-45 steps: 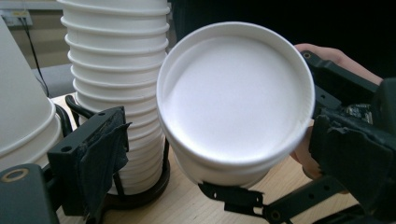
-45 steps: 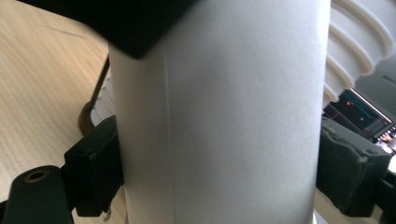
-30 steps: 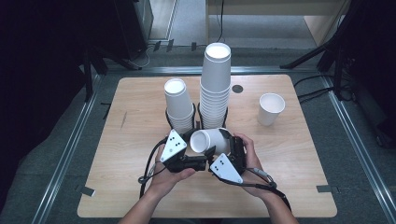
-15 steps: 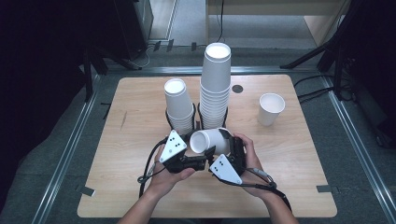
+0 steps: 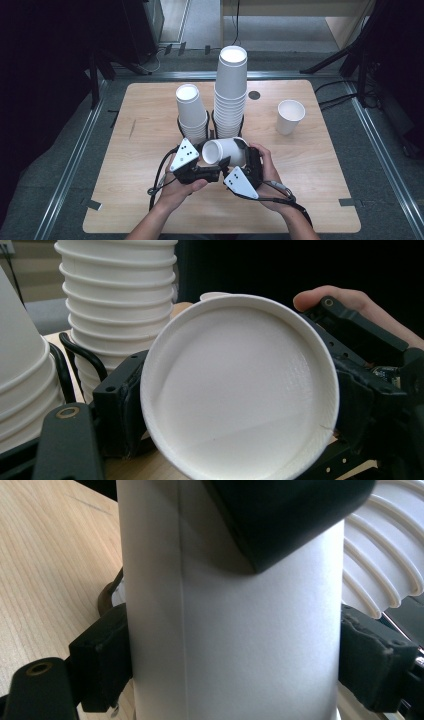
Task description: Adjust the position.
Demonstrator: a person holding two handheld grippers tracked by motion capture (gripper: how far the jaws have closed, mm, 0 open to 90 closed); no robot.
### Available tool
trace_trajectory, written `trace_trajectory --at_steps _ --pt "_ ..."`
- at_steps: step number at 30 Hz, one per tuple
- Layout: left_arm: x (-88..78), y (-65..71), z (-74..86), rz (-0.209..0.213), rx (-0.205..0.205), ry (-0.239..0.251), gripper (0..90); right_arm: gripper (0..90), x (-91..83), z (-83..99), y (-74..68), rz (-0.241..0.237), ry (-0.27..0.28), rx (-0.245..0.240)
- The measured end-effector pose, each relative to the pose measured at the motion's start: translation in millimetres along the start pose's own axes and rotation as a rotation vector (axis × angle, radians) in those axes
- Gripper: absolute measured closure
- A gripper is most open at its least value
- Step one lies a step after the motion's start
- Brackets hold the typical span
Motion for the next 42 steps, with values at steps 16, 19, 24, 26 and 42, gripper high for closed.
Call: trace_trajectory --at_steps 16,19,24,26,42 --pt "0.6 2.0 2.2 0.019 0.007 -0.019 20.9 13.3 -0.5 -2.2 0.1 -0.001 0.012 -0.001" --pt "0.2 1.2 1.7 0.025 0.0 -0.022 21.6 13.1 -0.5 -2.2 0.2 -0.001 0.012 -0.002" --pt "-0.4 -0.4 1.2 0.046 -0.024 -0.019 22.7 12.0 -0.8 -3.0 0.0 -0.004 0.014 0.013" --pt "-0.3 -0.7 1.7 0.05 -0.029 -0.021 23.1 11.5 -0.7 -2.9 -0.3 -0.008 0.016 0.017" --pt "-5.8 -15.2 -3.0 -0.005 -0.05 0.016 23.9 0.1 -9.5 -7.4 -0.4 -0.013 0.014 0.069"
Point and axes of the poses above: each handheld gripper's, and its own axes: x roughly forward along the jaws, z roughly out of its underside, y roughly to its right, the point moved 10 cm from there along x, roughly forward along the jaws, and after that the axes turned 11 degrees about y, right-handed, at the moved point
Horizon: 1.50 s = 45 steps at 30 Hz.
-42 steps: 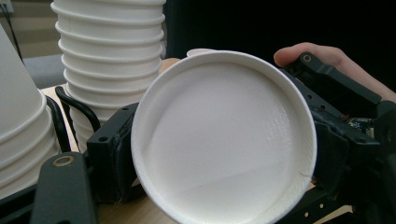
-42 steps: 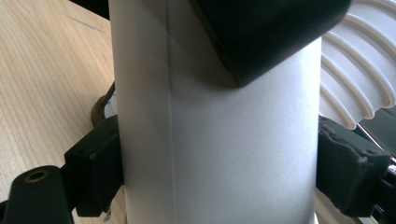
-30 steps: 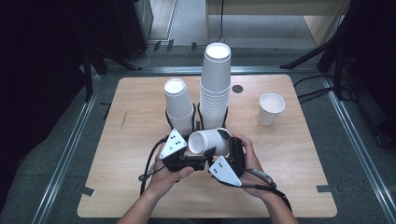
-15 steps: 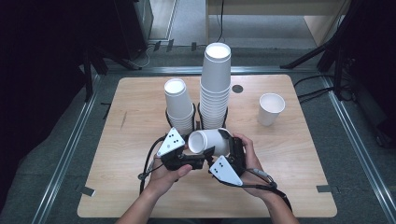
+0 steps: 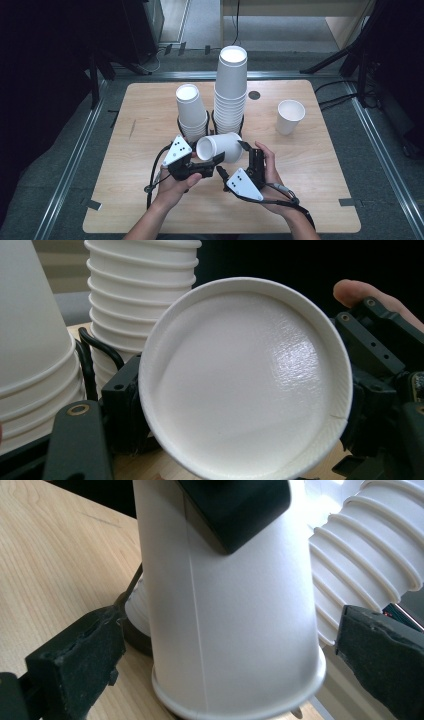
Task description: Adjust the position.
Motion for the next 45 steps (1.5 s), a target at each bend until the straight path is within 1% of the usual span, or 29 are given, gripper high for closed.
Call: trace_trajectory --at_steps 4,11,14,18,19,21,22,23,26,27,29,30,31,33,34,36,37,39,41,43,44,45 --pt "-1.5 -1.8 0.6 -0.007 0.001 -0.001 24.0 0.1 -3.0 -1.0 0.9 0.004 0.002 0.011" --pt "-6.4 -13.9 -2.3 -0.058 -0.022 0.025 24.0 0.2 -10.4 -1.4 -1.0 0.001 -0.001 0.04" --pt "-8.1 -16.7 -2.1 -0.079 -0.018 0.033 24.0 0.2 -15.6 0.6 0.4 0.018 -0.016 0.059" --pt "-11.1 -19.1 -0.9 -0.109 -0.015 0.048 24.0 0.2 -23.2 4.0 3.6 0.051 -0.047 0.131" --pt "-11.6 -19.0 -0.5 -0.111 -0.019 0.054 24.0 0.4 -25.3 4.2 4.8 0.064 -0.053 0.16" --pt "-12.6 -19.2 1.2 -0.12 -0.009 0.049 23.9 1.7 -28.8 3.3 4.6 0.078 -0.059 0.219" --pt "-13.0 -19.7 1.7 -0.127 -0.005 0.051 23.9 2.1 -29.9 3.1 5.0 0.083 -0.061 0.229" --pt "-13.1 -19.8 1.7 -0.131 -0.01 0.054 23.9 2.3 -31.0 2.7 5.9 0.098 -0.065 0.248" --pt "-12.3 -21.1 2.0 -0.142 -0.007 0.052 23.9 2.4 -31.6 1.3 9.4 0.13 -0.077 0.324" --pt "-11.5 -21.7 2.2 -0.14 -0.015 0.051 23.9 2.9 -31.2 1.4 11.6 0.144 -0.078 0.354" --pt "-9.8 -23.4 2.6 -0.141 -0.037 0.057 23.9 3.6 -30.2 3.0 14.4 0.163 -0.08 0.429" --pt "-8.5 -24.5 3.2 -0.143 -0.04 0.064 23.9 4.0 -30.0 4.4 15.5 0.172 -0.083 0.45" --pt "-7.9 -25.2 4.0 -0.143 -0.037 0.063 23.8 4.1 -29.5 6.2 15.8 0.181 -0.087 0.485" --pt "-5.8 -27.3 7.1 -0.15 -0.031 0.056 23.8 4.5 -29.2 8.6 15.1 0.186 -0.096 0.522" --pt "-4.9 -28.5 9.0 -0.151 -0.033 0.053 23.8 4.6 -29.2 9.4 15.3 0.191 -0.099 0.531" --pt "-4.2 -31.1 11.7 -0.161 -0.036 0.054 23.8 4.6 -29.7 12.1 16.2 0.214 -0.119 0.577" --pt "-4.1 -31.8 12.6 -0.159 -0.041 0.055 23.8 4.7 -30.2 14.2 17.6 0.233 -0.133 0.61" --pt "-4.7 -32.6 12.9 -0.162 -0.051 0.064 23.8 5.0 -31.2 15.7 19.9 0.258 -0.139 0.668" --pt "-5.7 -33.1 12.6 -0.166 -0.056 0.072 23.7 6.0 -32.3 17.0 21.6 0.274 -0.144 0.716" --pt "-6.3 -32.7 12.1 -0.168 -0.053 0.08 23.7 8.4 -33.1 18.1 22.3 0.29 -0.152 0.747" --pt "-6.7 -32.5 12.0 -0.171 -0.048 0.083 23.6 8.5 -33.6 17.4 22.1 0.291 -0.151 0.788" --pt "-6.6 -31.9 12.3 -0.173 -0.043 0.085 23.6 8.5 -33.6 16.1 21.9 0.288 -0.143 0.819"
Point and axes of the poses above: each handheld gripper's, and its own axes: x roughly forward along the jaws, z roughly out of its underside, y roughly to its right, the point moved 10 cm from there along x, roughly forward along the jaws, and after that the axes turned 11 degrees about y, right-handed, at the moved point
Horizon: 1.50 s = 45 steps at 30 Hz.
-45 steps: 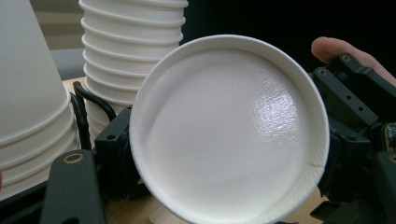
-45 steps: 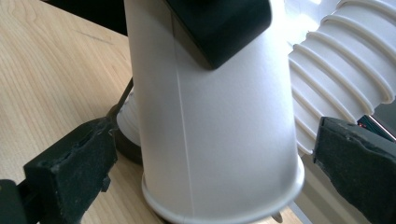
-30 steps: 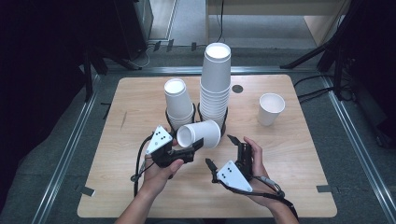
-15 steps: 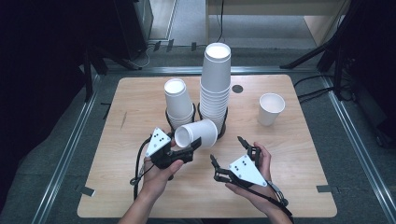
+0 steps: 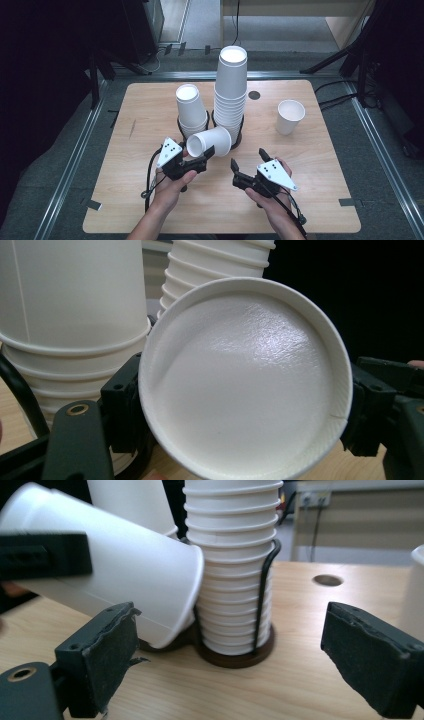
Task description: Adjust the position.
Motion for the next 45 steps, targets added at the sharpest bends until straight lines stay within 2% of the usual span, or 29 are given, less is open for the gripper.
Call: trace_trajectory --at_steps 1,3,4,8,13,15,17,19,20,23,27,30,31,35,45 --pt "0.2 0.8 0.5 0.002 0.0 -0.001 23.6 8.5 -0.4 -1.0 -0.7 -0.003 0.001 0.038" --pt "0.4 2.0 2.0 0.001 0.01 -0.003 23.6 8.5 -0.5 -2.2 -1.0 -0.002 -0.003 0.083" --pt "0.5 2.1 2.5 -0.001 0.011 -0.003 23.6 8.5 -0.4 -2.7 -0.9 0.001 -0.012 0.126" --pt "0.7 1.7 3.6 -0.005 0.008 0.002 23.6 8.5 -0.4 -0.8 0.6 0.015 -0.055 0.226" --pt "1.5 3.0 5.1 -0.003 0.013 0.011 23.6 7.1 -0.1 1.6 2.6 0.034 -0.09 0.312" --pt "1.7 4.2 6.2 -0.002 0.013 0.016 23.6 4.2 0.5 1.0 3.4 0.035 -0.101 0.374" --pt "2.0 5.2 6.9 0.001 0.012 0.02 23.6 2.9 0.9 0.6 4.9 0.045 -0.104 0.402" --pt "2.2 6.4 7.5 0.003 0.012 0.024 23.6 0.9 1.7 -0.3 6.8 0.057 -0.112 0.458" --pt "2.2 7.4 8.0 0.008 0.012 0.024 23.6 0.0 2.2 -1.1 7.6 0.065 -0.115 0.501" --pt "2.3 9.3 9.0 0.013 0.014 0.026 23.6 0.0 4.0 -1.2 9.1 0.083 -0.124 0.563" --pt "2.3 11.1 10.2 0.015 0.011 0.031 23.6 0.0 7.8 1.5 3.5 0.07 -0.14 0.712" --pt "2.5 13.0 10.8 0.02 0.01 0.037 23.6 0.0 9.3 5.2 1.6 0.087 -0.149 0.776" --pt "2.6 13.3 10.9 0.021 0.011 0.038 23.5 0.0 9.9 6.1 0.1 0.092 -0.151 0.819" --pt "2.5 13.5 10.4 0.021 0.012 0.047 23.6 0.0 11.1 9.2 -1.8 0.104 -0.153 0.875" --pt "2.8 17.5 12.0 0.028 0.015 0.058 23.6 0.0 11.9 9.2 -9.0 0.111 -0.175 1.079"
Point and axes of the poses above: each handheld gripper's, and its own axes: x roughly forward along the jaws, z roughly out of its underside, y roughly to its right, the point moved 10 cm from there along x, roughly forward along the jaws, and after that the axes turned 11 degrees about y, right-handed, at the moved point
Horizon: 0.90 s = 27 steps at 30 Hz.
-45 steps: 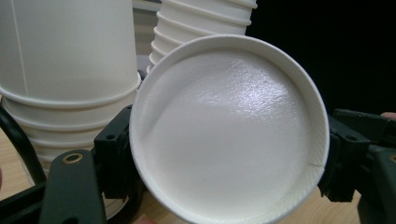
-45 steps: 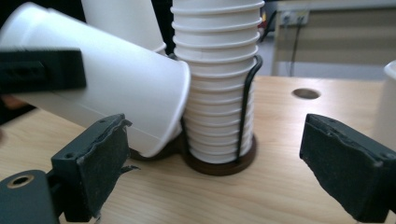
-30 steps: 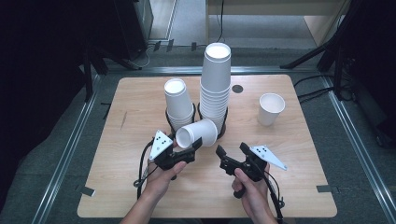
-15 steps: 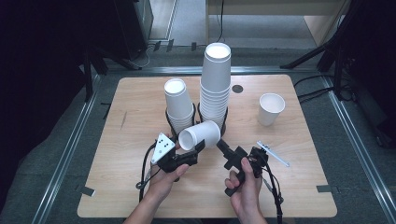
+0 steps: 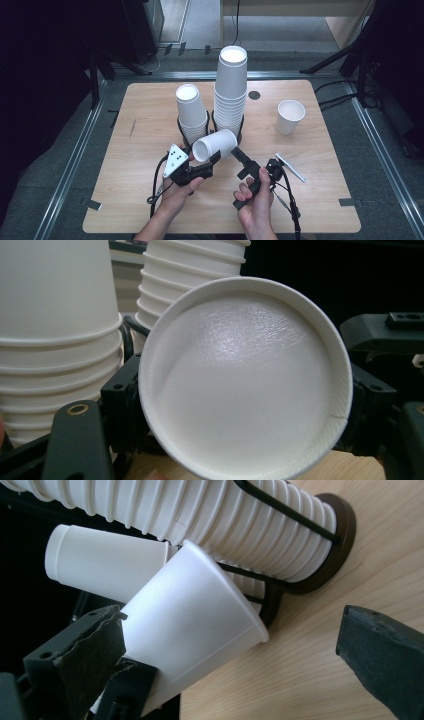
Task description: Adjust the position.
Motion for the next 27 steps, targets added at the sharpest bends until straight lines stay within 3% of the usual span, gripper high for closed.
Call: trace_trajectory --at_steps 6,10,27 --pt "1.7 7.2 2.1 0.017 0.007 -0.001 23.6 0.0 -3.6 3.9 -3.0 0.008 -0.021 0.114" --pt "3.0 12.0 3.1 0.031 0.009 0.002 23.6 0.0 -5.7 9.3 -4.2 0.01 -0.054 0.218" --pt "8.4 31.1 6.3 0.091 0.025 0.005 23.6 0.0 1.2 13.9 -11.3 -0.036 -0.09 0.488"
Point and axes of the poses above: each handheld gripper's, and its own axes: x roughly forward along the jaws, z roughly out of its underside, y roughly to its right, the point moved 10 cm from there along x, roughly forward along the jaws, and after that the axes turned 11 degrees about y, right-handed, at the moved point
